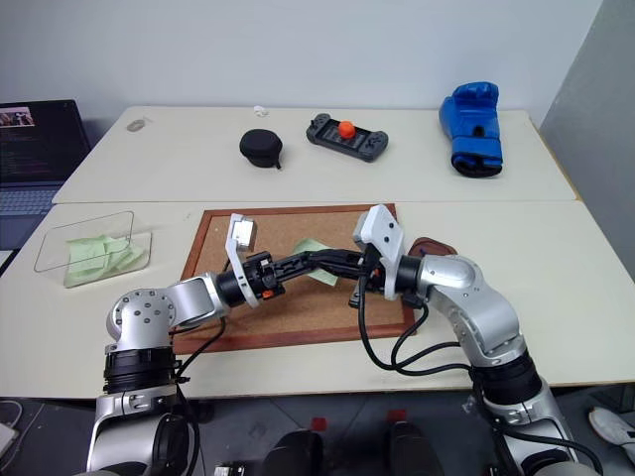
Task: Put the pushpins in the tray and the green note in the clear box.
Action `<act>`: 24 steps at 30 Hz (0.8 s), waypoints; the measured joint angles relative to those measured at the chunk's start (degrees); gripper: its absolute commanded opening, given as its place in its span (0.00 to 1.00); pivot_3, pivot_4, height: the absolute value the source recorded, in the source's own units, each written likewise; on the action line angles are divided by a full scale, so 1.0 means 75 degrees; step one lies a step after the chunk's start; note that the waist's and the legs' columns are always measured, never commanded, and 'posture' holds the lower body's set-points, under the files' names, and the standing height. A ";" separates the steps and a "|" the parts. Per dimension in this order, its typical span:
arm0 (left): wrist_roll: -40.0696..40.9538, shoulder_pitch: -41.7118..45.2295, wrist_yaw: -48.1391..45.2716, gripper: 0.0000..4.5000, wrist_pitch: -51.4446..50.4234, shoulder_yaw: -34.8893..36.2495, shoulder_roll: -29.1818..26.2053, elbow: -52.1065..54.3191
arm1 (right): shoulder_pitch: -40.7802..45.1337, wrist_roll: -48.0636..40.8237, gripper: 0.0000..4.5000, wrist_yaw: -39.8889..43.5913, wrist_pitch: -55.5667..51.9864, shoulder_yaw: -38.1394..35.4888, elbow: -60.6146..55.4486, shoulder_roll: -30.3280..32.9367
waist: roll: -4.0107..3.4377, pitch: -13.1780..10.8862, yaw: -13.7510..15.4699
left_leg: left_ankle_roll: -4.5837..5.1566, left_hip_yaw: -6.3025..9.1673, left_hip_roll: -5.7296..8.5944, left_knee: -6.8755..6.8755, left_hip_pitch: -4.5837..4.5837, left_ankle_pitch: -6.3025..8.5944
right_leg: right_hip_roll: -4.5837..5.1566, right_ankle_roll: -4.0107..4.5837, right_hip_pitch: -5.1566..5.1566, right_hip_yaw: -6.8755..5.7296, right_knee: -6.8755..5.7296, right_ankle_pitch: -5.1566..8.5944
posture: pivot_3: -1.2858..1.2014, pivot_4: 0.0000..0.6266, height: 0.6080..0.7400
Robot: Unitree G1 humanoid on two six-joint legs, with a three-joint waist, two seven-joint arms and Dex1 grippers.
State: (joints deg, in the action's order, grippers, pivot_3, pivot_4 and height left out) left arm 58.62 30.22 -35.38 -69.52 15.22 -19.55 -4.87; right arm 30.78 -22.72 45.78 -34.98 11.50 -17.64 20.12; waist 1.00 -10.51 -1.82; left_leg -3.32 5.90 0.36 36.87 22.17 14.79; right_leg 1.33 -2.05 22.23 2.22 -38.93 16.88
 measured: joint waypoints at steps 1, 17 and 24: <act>-0.0129 0.0001 -0.0092 0.01 0.0160 -0.0122 -0.0093 0.0025 | -0.0005 -0.0002 0.00 -0.0090 -0.0042 -0.0063 -0.0012 0.0033 | 0.0000 0.0000 0.0000 | 0.0000 0.0000 0.0000 0.0000 0.0001 0.0000 | -0.0002 0.0000 0.0000 -0.0001 0.0000 0.0000 | 0.52 0.24 1.00; -0.4328 0.0714 -0.2223 0.01 0.5044 -0.3789 -0.1083 0.1720 | -0.1118 0.0752 0.00 -0.2785 -0.0634 -0.2470 0.1361 0.0409 | 0.0000 -0.0004 -0.0048 | 0.0035 -0.0063 0.0010 0.0001 0.0023 0.0017 | -0.0035 0.0002 0.0017 0.0019 -0.0006 -0.0001 | 0.52 0.24 1.00; -0.4943 0.0678 -0.2387 0.01 0.5684 -0.3943 -0.1004 0.1254 | -0.0561 0.0464 0.00 -0.2813 -0.0628 -0.2647 0.2495 -0.0077 | -0.0002 -0.0005 -0.0053 | 0.0038 -0.0064 0.0000 0.0002 0.0030 0.0017 | -0.0035 0.0003 0.0018 0.0016 -0.0007 -0.0002 | 0.52 0.24 1.00</act>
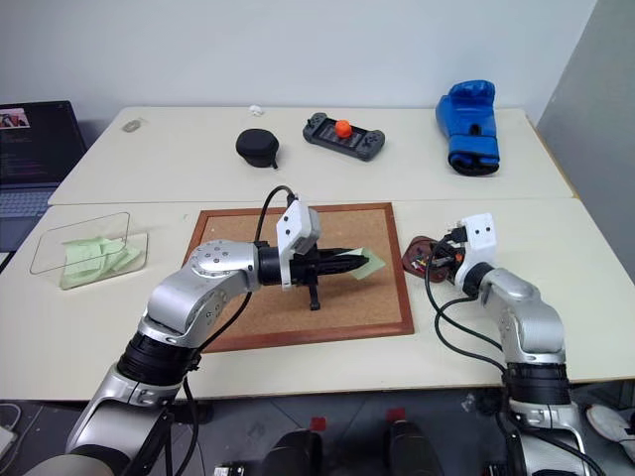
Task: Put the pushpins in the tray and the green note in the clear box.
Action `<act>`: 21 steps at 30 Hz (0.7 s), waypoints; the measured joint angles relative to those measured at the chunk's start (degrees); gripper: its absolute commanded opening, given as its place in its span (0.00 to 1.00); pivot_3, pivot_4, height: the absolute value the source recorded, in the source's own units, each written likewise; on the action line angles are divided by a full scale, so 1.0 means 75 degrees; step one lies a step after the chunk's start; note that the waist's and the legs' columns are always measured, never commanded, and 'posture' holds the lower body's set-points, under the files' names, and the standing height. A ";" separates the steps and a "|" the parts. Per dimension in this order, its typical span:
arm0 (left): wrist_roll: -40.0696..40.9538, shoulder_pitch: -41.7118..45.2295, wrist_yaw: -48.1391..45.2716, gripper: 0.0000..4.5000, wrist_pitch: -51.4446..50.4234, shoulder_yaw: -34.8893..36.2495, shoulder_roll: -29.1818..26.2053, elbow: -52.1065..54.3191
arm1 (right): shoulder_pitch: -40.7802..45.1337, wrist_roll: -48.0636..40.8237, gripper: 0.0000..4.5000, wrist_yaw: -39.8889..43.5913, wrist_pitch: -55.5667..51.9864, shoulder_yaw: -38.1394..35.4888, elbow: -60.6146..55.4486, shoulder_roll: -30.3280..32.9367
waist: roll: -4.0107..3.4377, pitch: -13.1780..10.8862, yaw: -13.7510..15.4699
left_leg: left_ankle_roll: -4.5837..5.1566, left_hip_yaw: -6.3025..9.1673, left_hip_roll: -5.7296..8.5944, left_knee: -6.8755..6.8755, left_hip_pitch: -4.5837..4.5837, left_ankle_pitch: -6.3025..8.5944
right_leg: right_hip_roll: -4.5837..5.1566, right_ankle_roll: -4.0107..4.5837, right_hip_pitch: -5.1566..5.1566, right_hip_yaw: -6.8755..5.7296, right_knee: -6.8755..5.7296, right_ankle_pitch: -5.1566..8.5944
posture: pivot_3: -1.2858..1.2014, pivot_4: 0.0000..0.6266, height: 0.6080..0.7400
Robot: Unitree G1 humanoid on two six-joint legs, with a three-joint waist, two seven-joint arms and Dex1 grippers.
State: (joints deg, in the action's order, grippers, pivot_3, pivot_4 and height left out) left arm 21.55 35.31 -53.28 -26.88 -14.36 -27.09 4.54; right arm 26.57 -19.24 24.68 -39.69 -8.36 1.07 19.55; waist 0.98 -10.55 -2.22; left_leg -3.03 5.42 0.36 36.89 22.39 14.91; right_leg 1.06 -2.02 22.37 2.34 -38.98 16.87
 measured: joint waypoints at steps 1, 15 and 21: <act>-0.0045 -0.0065 0.0001 0.00 0.0037 0.0002 -0.0008 -0.0020 | 0.0058 0.0004 0.10 -0.0006 0.0024 0.0006 0.0110 -0.0025 | 0.0000 0.0000 0.0002 | 0.0000 0.0000 0.0000 0.0000 0.0002 0.0000 | 0.0004 0.0000 0.0000 0.0000 0.0001 0.0000 | 0.52 0.24 1.00; -0.0096 -0.0511 0.0075 0.00 -0.0019 0.0029 -0.0024 -0.0015 | 0.0278 0.0052 0.65 -0.0145 0.0450 0.0020 0.0698 -0.0017 | 0.0000 0.0000 0.0041 | 0.0002 0.0007 0.0001 0.0006 0.0010 0.0001 | 0.0012 0.0000 0.0000 -0.0006 0.0001 0.0000 | 0.52 0.24 1.00; 0.0048 -0.0509 0.0225 0.00 -0.0324 0.0464 -0.0112 0.0087 | 0.0093 0.0020 0.65 0.0512 0.0837 0.0311 0.0033 0.0397 | -0.0003 -0.0002 0.0039 | 0.0002 0.0011 0.0001 0.0005 0.0012 0.0001 | 0.0012 0.0000 0.0002 -0.0008 0.0001 0.0000 | 0.52 0.24 1.00</act>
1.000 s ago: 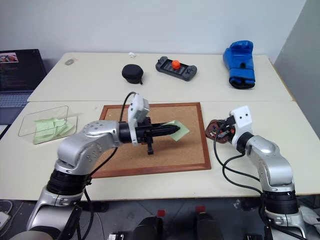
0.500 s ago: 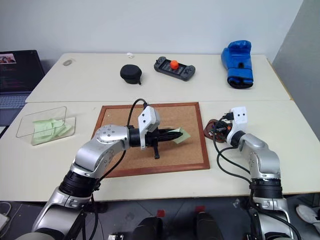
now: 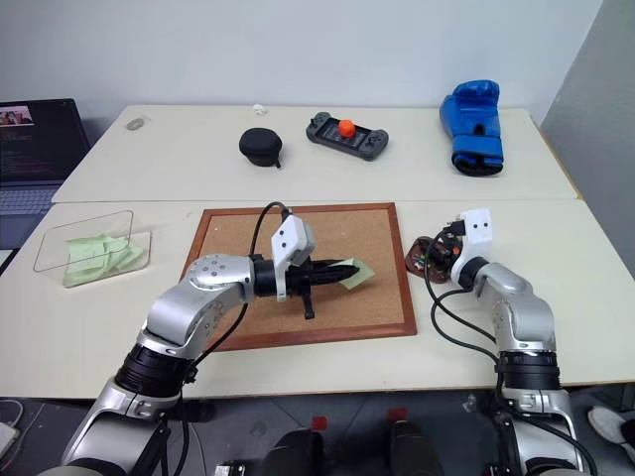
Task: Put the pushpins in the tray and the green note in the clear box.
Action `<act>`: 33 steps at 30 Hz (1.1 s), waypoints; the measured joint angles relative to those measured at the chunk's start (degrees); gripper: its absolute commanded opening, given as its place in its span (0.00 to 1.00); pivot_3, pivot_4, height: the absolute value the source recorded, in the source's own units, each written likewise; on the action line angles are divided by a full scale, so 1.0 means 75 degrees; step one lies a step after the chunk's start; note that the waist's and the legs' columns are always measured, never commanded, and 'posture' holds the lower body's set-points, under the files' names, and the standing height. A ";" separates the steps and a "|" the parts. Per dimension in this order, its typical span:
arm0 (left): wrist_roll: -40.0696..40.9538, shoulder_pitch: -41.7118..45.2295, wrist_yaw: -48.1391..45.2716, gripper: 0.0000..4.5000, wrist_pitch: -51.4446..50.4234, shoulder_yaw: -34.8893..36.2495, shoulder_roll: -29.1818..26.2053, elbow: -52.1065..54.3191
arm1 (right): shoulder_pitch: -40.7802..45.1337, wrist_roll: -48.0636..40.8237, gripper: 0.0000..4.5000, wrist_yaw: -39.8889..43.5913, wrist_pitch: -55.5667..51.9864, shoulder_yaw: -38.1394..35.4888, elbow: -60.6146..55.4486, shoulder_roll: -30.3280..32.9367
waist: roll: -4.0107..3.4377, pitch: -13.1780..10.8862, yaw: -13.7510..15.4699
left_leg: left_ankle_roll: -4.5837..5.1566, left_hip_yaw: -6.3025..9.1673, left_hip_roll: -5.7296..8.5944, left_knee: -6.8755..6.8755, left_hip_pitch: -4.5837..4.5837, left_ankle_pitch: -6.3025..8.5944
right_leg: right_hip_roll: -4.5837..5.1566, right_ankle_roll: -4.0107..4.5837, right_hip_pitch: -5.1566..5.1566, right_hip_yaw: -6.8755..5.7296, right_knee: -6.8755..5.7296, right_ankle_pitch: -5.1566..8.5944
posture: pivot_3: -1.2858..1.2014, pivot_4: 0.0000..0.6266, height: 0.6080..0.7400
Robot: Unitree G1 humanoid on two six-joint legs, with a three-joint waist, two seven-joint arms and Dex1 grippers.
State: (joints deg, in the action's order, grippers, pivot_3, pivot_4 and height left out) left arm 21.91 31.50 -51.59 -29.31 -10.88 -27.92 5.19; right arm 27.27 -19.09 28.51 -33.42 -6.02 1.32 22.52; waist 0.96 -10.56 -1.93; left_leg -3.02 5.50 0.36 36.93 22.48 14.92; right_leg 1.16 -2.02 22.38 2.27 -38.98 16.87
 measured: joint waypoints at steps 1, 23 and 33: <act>0.0048 0.0001 0.0055 0.00 -0.0093 0.0130 -0.0071 0.0009 | -0.0091 -0.0029 0.65 0.0279 0.0080 0.0099 -0.0343 0.0150 | 0.0000 0.0000 -0.0001 | 0.0001 0.0001 -0.0001 0.0001 0.0000 0.0001 | -0.0002 0.0000 0.0000 -0.0003 0.0001 0.0000 | 0.52 0.24 1.00; -0.1311 -0.0069 0.5200 0.00 0.0614 0.4949 -0.1707 -0.3962 | 0.1023 -0.1523 0.65 0.2353 -0.0250 0.2211 -0.2364 -0.0411 | 0.0018 0.0005 0.0100 | -0.0031 0.0087 0.0013 0.0013 0.0032 -0.0017 | 0.0027 0.0002 0.0025 -0.0034 -0.0002 -0.0003 | 0.52 0.24 1.00; -0.1565 0.1383 0.5273 0.24 0.2370 0.4768 -0.1843 -0.7002 | 0.1065 -0.1518 0.66 0.2342 -0.0272 0.2207 -0.2573 -0.0382 | 0.0035 0.0015 -0.0002 | -0.0032 0.0063 0.0008 0.0008 0.0049 -0.0018 | 0.0028 0.0005 0.0074 -0.0036 -0.0023 -0.0005 | 0.52 0.24 1.00</act>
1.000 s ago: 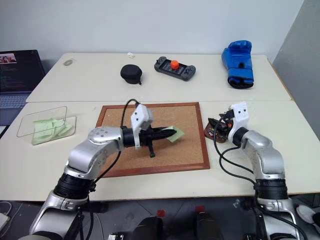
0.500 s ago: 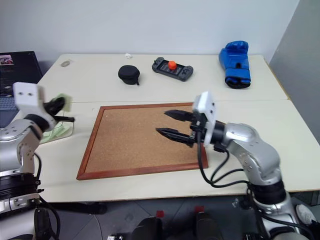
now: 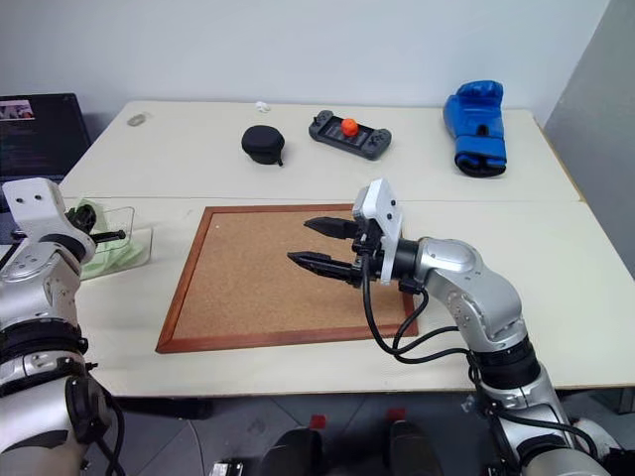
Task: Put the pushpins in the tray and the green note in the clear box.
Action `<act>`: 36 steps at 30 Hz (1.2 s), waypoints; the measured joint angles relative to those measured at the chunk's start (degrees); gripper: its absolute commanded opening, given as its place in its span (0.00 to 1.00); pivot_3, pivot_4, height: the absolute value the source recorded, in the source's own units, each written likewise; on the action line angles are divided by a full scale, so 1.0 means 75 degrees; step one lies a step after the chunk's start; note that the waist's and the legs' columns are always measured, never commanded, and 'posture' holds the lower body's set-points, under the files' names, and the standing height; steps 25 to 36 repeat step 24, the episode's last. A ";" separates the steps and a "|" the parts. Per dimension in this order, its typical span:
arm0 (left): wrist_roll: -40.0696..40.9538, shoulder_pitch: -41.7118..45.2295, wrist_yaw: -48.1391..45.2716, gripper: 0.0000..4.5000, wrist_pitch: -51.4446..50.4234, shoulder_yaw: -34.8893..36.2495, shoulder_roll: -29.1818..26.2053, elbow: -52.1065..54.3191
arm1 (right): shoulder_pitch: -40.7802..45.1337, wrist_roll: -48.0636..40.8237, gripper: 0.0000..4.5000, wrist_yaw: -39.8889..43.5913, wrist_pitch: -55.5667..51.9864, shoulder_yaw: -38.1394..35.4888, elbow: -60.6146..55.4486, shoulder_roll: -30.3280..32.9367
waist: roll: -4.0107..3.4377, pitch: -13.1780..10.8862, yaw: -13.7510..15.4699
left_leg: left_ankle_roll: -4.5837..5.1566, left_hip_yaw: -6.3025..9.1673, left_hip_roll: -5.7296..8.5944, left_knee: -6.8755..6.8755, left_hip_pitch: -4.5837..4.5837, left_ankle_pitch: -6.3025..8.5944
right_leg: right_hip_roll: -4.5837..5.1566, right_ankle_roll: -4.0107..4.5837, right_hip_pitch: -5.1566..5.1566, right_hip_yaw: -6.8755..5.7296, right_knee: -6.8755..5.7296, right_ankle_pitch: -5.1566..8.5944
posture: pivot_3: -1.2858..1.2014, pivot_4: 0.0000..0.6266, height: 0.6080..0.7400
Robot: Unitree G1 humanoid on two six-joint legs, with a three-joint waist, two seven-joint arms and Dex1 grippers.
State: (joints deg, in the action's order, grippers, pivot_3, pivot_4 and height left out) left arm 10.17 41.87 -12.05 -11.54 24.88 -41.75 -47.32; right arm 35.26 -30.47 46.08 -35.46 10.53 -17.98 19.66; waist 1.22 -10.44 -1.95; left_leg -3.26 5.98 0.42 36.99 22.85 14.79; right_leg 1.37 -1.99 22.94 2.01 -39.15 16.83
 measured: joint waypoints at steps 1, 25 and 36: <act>-0.0014 0.0038 0.0007 0.28 0.0100 -0.0026 -0.0009 -0.0149 | -0.0013 0.0000 0.66 -0.0015 -0.0013 -0.0004 -0.0037 0.0017 | 0.0001 0.0001 -0.0016 | 0.0000 -0.0010 0.0000 0.0000 0.0003 0.0000 | 0.0000 0.0001 0.0014 0.0008 -0.0010 -0.0001 | 0.52 0.24 1.00; 0.1129 -0.4312 0.0041 0.91 -0.2169 -0.1213 0.2300 0.8266 | -0.3366 0.2327 0.66 -0.3511 0.0488 -0.0677 -0.1271 0.0136 | 0.0035 0.0026 0.0059 | -0.0002 -0.0038 0.0001 0.0010 0.0007 0.0000 | 0.0051 0.0003 0.0030 0.0053 -0.0060 -0.0002 | 0.52 0.24 1.00; 0.1129 -0.4312 0.0041 0.91 -0.2169 -0.1213 0.2300 0.8266 | -0.3366 0.2327 0.66 -0.3511 0.0488 -0.0677 -0.1271 0.0136 | 0.0035 0.0026 0.0059 | -0.0002 -0.0038 0.0001 0.0010 0.0007 0.0000 | 0.0051 0.0003 0.0030 0.0053 -0.0060 -0.0002 | 0.52 0.24 1.00</act>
